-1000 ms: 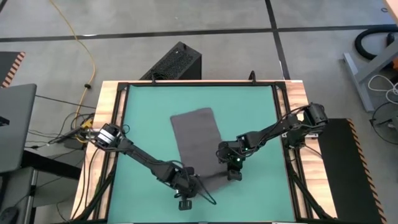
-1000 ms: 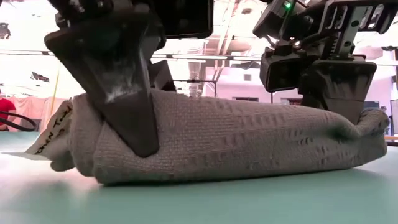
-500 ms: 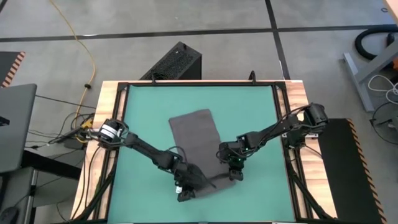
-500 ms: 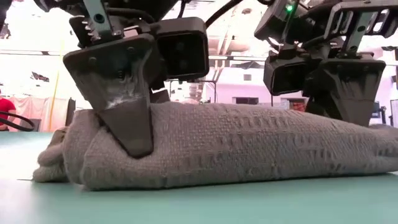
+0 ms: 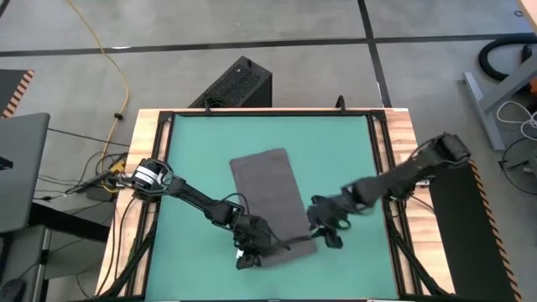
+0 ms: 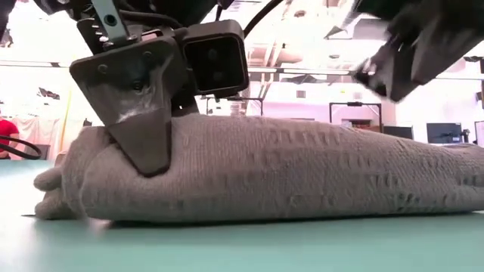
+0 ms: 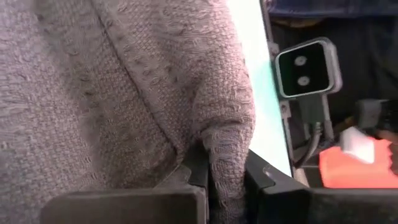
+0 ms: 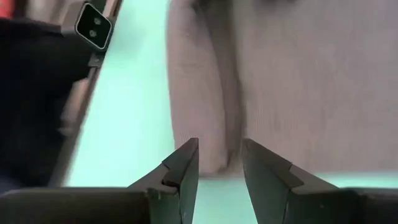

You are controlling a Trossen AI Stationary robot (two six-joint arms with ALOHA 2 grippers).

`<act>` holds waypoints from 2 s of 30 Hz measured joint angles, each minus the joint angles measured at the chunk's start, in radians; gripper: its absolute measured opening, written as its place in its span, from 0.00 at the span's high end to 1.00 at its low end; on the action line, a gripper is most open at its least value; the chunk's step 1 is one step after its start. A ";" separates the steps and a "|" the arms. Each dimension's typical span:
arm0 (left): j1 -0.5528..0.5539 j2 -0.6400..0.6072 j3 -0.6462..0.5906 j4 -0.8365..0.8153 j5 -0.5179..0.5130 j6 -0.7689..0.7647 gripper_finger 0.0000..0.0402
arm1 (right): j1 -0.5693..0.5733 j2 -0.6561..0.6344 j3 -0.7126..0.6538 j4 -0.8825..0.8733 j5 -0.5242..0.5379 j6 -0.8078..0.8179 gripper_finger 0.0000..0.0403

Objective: Roll towel into tight, uniform cylinder
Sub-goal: Roll the gray towel

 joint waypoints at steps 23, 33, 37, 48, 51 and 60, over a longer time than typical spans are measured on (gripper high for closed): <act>0.030 -0.002 -0.144 0.273 -0.035 -0.175 0.92 | 0.202 0.250 0.002 0.112 0.414 -0.002 0.37; 0.042 -0.027 -0.146 0.236 0.003 -0.173 0.66 | 0.190 0.298 0.002 0.113 0.409 -0.009 0.66; 0.060 -0.078 -0.150 0.145 0.026 -0.162 0.64 | 0.186 0.287 0.002 0.112 0.344 -0.009 0.93; 0.073 -0.242 -0.154 -0.061 -0.136 -0.014 0.64 | 0.042 0.264 0.003 0.113 0.028 0.284 0.93; 0.068 -0.265 -0.154 -0.060 -0.174 0.027 0.64 | 0.000 0.264 0.002 0.134 -0.050 0.342 0.94; 0.033 -0.303 -0.152 -0.005 -0.278 0.094 0.64 | -0.128 0.265 0.029 0.145 -0.297 0.377 0.93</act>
